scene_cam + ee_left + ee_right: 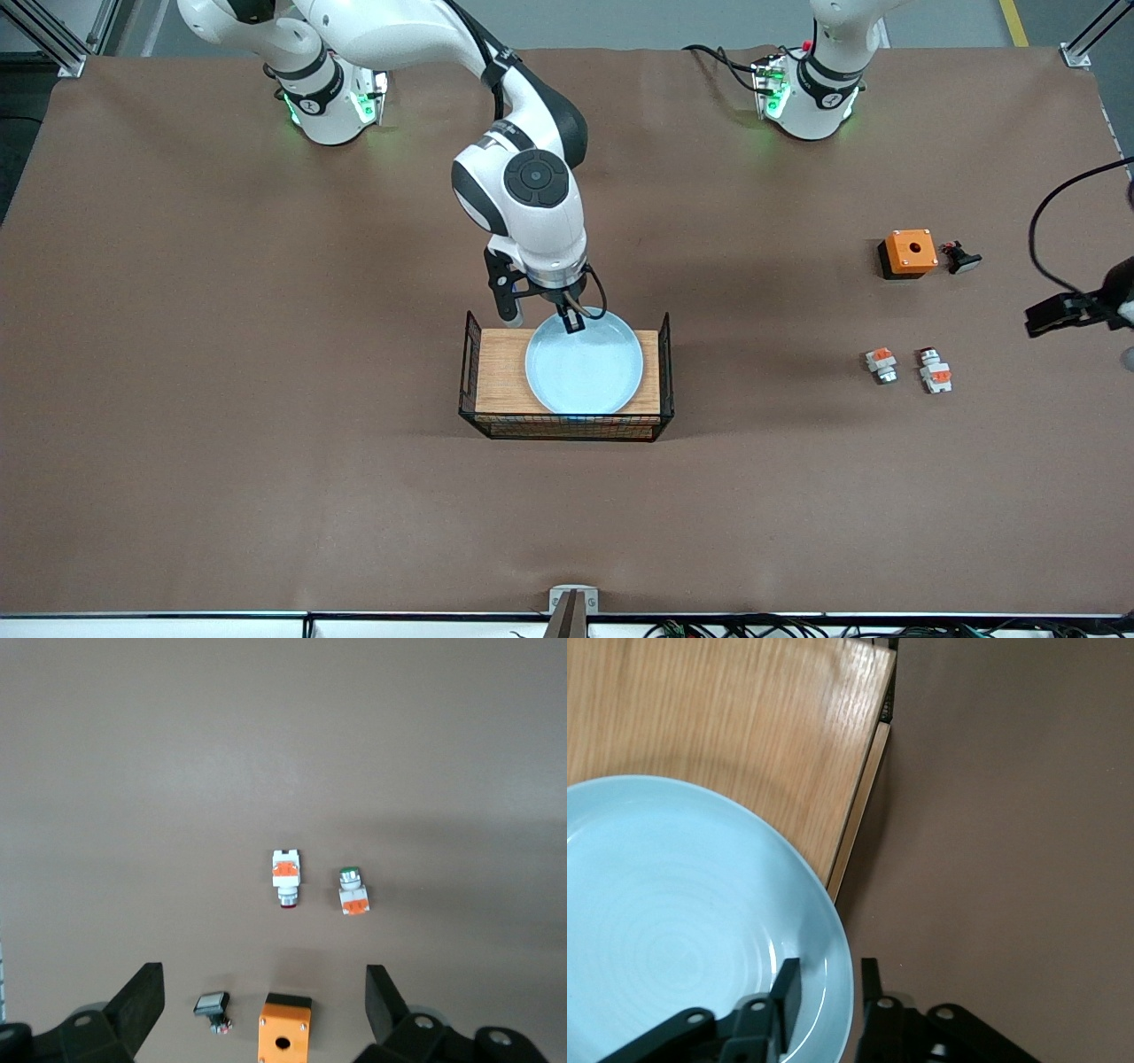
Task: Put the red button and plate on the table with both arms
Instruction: 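Raise the left gripper away while the right gripper lifts the plate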
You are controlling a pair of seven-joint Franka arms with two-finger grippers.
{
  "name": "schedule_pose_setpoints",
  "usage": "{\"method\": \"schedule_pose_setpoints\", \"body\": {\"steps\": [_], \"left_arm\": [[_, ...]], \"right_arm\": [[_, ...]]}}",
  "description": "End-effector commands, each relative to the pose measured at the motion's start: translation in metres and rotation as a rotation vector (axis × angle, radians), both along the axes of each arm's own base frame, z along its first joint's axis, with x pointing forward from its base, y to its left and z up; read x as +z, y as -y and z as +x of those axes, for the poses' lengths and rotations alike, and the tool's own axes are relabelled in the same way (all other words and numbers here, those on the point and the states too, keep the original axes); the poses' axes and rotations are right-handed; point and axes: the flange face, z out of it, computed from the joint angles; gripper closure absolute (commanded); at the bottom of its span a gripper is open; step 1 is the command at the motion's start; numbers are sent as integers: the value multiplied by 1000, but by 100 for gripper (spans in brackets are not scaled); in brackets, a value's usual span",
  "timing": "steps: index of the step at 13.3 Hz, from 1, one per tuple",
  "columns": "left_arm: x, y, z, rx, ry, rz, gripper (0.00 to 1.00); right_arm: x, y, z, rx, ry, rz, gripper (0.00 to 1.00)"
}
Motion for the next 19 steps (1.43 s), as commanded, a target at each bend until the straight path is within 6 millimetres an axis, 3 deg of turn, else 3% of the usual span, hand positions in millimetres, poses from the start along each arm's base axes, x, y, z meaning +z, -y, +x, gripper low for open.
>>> {"method": "schedule_pose_setpoints", "body": {"steps": [1,5,7,8,10,14,17,18,19], "left_arm": [[29,5,-15,-7,-25,-13,0],[69,28,-42,-11,-24,-44,0],[83,39,-53,-20,-27,-43,0],[92,56,-61,-36,-16,-41,0],[93,60,-70,-35,-40,-35,0],[100,65,-93,-22,-55,-83,0],[98,67,-93,-25,-56,-96,0],[96,70,-92,-29,-58,-96,0],[95,71,-92,-31,-61,-96,0]], "right_arm": [[1,-5,1,24,14,4,76],[-1,-10,-4,73,40,-26,96],[-1,-10,-4,75,40,-27,99],[1,-10,-4,76,42,-26,99],[5,-10,-3,76,47,-21,100],[32,-5,8,59,41,-3,100],[50,-6,0,93,16,-23,100],[70,-3,-4,93,19,-17,100],[78,-1,-7,96,10,-25,100]]}}
